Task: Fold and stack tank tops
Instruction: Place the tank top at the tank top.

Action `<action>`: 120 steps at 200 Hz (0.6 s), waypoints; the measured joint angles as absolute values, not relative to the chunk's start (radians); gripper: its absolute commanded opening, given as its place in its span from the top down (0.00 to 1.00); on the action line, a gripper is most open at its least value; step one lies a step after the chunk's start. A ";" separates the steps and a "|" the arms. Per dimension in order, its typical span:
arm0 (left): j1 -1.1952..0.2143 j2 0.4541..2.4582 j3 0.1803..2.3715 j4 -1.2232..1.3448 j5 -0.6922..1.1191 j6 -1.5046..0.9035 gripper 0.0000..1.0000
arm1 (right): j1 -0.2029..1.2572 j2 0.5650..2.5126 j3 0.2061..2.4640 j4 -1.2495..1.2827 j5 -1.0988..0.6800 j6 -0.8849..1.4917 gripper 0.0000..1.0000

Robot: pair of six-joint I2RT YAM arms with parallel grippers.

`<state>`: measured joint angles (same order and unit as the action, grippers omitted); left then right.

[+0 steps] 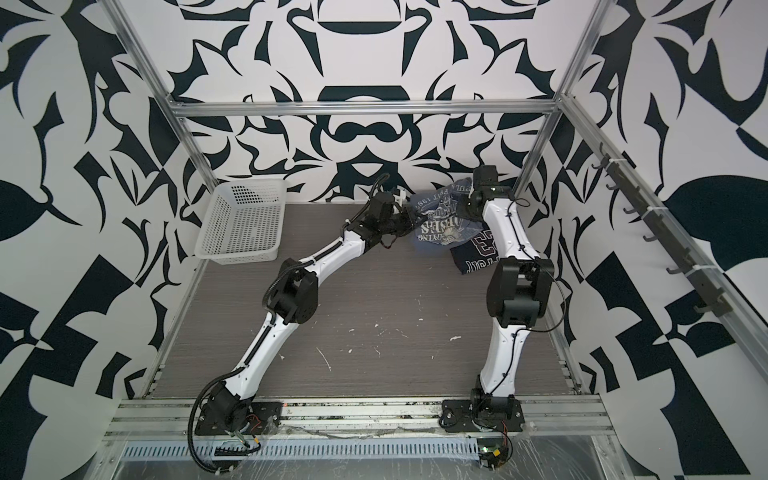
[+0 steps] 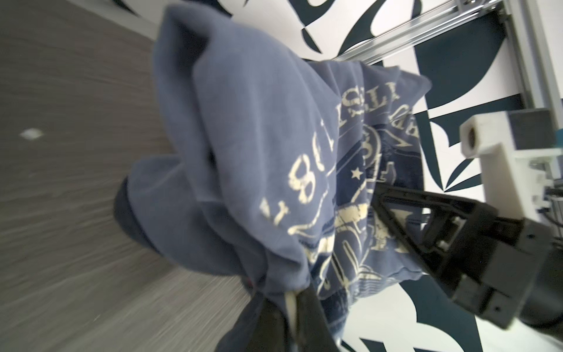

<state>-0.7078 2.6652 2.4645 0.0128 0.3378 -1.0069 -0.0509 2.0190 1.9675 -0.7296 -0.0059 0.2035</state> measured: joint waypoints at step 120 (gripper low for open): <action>-0.860 2.972 2.806 0.166 0.070 -0.982 0.86 | -0.093 2.154 2.049 -0.744 0.320 0.073 1.00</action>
